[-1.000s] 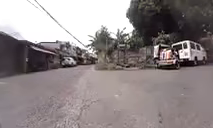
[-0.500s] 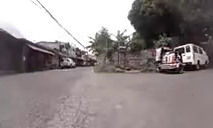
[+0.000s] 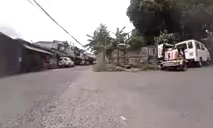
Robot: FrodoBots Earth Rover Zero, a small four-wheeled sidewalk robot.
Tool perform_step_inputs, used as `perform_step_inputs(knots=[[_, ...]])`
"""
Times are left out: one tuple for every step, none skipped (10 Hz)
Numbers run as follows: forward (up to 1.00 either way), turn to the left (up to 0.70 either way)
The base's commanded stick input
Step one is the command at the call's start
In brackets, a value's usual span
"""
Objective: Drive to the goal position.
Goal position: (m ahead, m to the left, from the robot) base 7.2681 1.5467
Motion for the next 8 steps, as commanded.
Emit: perform_step_inputs(knots=[[0.70, 0.35], [0.70, 0.35], [0.70, 0.34], [0.70, 0.00], [0.70, 0.00], [0.70, 0.00], [0.70, 0.00], [0.70, 0.00]])
